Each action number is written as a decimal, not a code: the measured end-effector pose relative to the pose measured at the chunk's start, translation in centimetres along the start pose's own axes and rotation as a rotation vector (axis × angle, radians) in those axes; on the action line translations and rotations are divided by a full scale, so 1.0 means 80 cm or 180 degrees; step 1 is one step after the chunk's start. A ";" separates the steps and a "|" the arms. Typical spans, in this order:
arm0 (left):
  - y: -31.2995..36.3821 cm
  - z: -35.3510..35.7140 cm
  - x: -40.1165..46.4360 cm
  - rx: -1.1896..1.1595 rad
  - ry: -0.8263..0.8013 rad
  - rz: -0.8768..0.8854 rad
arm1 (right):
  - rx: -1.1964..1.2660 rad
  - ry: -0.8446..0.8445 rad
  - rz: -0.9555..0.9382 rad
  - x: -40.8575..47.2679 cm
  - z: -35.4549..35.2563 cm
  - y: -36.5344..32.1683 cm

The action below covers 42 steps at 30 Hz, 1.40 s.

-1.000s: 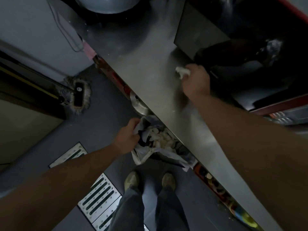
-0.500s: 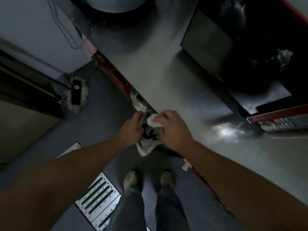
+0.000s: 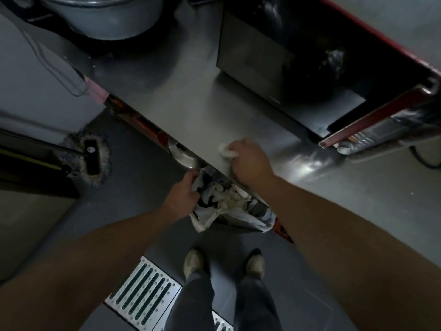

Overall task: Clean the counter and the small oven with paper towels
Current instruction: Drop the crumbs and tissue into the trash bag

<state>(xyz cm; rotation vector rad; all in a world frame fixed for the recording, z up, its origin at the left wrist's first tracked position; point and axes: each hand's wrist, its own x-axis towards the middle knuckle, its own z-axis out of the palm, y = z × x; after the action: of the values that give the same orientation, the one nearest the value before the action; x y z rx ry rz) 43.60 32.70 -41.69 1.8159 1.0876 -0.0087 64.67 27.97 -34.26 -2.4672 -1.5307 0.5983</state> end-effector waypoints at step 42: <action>0.394 0.843 -0.403 0.1448 -0.2225 0.1404 | 0.1656 0.1271 0.5022 -1.062 0.011 0.621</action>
<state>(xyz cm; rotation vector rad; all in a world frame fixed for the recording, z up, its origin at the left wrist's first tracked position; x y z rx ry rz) 74.78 -42.18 -39.34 2.1696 0.1856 -0.6225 71.76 -70.20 -32.04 -2.5666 0.8426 0.4631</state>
